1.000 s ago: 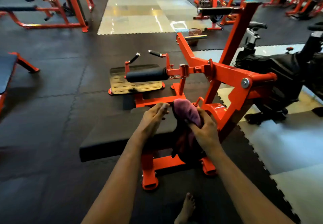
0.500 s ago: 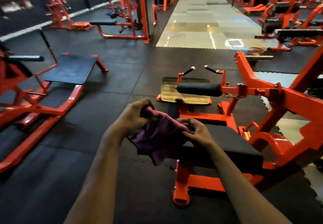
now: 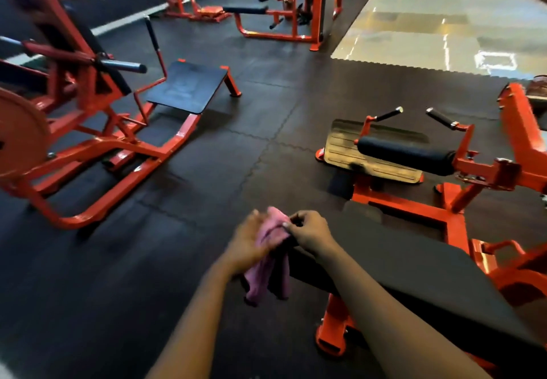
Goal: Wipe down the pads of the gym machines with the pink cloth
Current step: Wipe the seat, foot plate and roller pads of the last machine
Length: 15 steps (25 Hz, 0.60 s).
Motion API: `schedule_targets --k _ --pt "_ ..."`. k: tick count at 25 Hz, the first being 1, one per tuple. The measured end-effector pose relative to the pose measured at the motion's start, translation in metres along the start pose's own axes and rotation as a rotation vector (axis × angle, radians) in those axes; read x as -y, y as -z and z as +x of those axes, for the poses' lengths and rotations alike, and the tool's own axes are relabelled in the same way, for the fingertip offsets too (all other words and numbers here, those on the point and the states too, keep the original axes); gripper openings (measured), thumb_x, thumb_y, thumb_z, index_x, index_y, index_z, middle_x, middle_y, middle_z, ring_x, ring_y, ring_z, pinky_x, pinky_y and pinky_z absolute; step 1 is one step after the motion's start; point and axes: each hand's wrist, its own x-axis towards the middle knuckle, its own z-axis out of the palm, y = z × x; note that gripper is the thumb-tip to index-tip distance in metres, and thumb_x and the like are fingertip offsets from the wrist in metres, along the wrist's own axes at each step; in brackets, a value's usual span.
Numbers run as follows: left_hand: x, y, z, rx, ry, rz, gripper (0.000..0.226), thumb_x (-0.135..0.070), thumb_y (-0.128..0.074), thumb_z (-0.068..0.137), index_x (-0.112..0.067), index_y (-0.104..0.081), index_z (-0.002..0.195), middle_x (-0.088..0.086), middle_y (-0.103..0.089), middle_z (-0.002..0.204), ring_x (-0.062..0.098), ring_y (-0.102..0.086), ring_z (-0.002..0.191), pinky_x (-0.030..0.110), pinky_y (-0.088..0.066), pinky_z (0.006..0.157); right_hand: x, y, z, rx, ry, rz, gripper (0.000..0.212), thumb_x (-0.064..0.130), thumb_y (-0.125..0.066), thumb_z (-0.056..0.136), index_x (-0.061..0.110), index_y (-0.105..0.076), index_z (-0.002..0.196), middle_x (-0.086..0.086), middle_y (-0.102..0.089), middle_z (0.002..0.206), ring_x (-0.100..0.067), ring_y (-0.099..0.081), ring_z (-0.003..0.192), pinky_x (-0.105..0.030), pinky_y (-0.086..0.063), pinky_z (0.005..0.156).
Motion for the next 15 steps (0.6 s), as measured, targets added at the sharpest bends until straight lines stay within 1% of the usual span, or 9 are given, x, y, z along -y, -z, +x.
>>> schedule_targets --k 1,2,4,6,8,10,12,13,15 --pt "0.013 -0.019 -0.004 0.167 0.016 -0.07 0.072 -0.067 -0.064 0.077 -0.046 -0.044 0.143 -0.01 -0.043 0.149 0.006 -0.037 0.14 0.027 -0.03 0.116 -0.011 -0.001 0.006 -0.003 -0.035 -0.034 0.012 0.023 -0.072 0.091 0.013 -0.078 0.093 -0.003 -0.076 0.089 -0.021 -0.072 0.089 -0.035 -0.058 0.085" --pt "0.026 -0.034 -0.004 0.209 0.034 -0.156 0.068 -0.064 -0.068 0.078 -0.056 -0.042 0.14 -0.011 -0.044 0.15 0.008 -0.04 0.14 0.028 -0.035 0.114 -0.019 0.0 0.009 -0.042 -0.055 -0.06 0.013 0.024 -0.068 0.094 0.015 -0.078 0.095 -0.002 -0.077 0.092 -0.019 -0.071 0.092 -0.034 -0.056 0.087" --pt "0.048 -0.051 0.006 0.143 0.087 -0.275 0.06 -0.057 -0.075 0.076 -0.064 -0.047 0.128 -0.01 -0.052 0.139 0.009 -0.052 0.13 0.027 -0.045 0.105 -0.039 0.002 0.011 -0.206 -0.069 -0.163 0.016 0.023 -0.063 0.095 0.017 -0.077 0.101 -0.002 -0.077 0.102 -0.02 -0.07 0.1 -0.033 -0.053 0.09" --pt "0.055 -0.058 0.023 0.121 0.137 -0.382 0.066 -0.051 -0.077 0.076 -0.057 -0.047 0.134 -0.017 -0.048 0.144 -0.004 -0.048 0.13 0.02 -0.042 0.105 -0.055 0.002 0.009 -0.275 -0.091 -0.426 0.026 0.029 -0.059 0.096 0.02 -0.073 0.116 -0.002 -0.072 0.122 -0.023 -0.063 0.117 -0.035 -0.048 0.098" --pt "0.065 -0.064 0.045 0.199 0.187 -0.515 0.066 -0.042 -0.071 0.083 -0.05 -0.04 0.14 -0.021 -0.044 0.147 -0.012 -0.044 0.128 0.011 -0.037 0.102 -0.065 -0.01 0.006 -0.261 -0.143 -0.662 0.04 0.037 -0.05 0.1 0.022 -0.063 0.135 -0.002 -0.058 0.144 -0.022 -0.05 0.136 -0.036 -0.038 0.111" --pt "0.073 -0.07 0.073 0.252 0.254 -0.6 0.059 -0.031 -0.061 0.093 -0.044 -0.03 0.141 -0.011 -0.042 0.149 -0.002 -0.044 0.131 0.009 -0.035 0.1 -0.066 -0.019 0.008 -0.275 -0.201 -0.731 0.051 0.044 -0.042 0.103 0.02 -0.051 0.147 -0.002 -0.046 0.156 -0.02 -0.037 0.146 -0.036 -0.028 0.119" --pt "0.083 -0.079 0.099 0.299 0.344 -0.674 0.053 -0.027 -0.056 0.1 -0.042 -0.029 0.143 0.0 -0.043 0.149 0.015 -0.045 0.134 0.02 -0.035 0.108 -0.063 -0.02 0.012 -0.285 -0.283 -0.734 0.059 0.05 -0.039 0.102 0.018 -0.044 0.152 -0.004 -0.039 0.16 -0.02 -0.03 0.15 -0.036 -0.021 0.124" --pt "0.085 -0.08 0.107 0.325 0.4 -0.7 0.051 -0.037 -0.058 0.097 -0.046 -0.032 0.14 0.005 -0.047 0.147 0.021 -0.048 0.133 0.031 -0.036 0.113 -0.064 -0.02 0.012 -0.289 -0.309 -0.742 0.061 0.052 -0.038 0.102 0.018 -0.042 0.153 -0.004 -0.037 0.161 -0.02 -0.028 0.151 -0.036 -0.019 0.125" --pt "0.098 -0.085 0.114 0.384 0.477 -0.725 0.069 -0.059 -0.061 0.078 -0.045 -0.037 0.141 0.011 -0.05 0.147 0.026 -0.052 0.131 0.045 -0.038 0.114 -0.065 -0.019 0.013 -0.268 -0.329 -0.77 0.061 0.053 -0.038 0.102 0.02 -0.041 0.154 -0.002 -0.035 0.162 -0.018 -0.027 0.151 -0.035 -0.016 0.125"
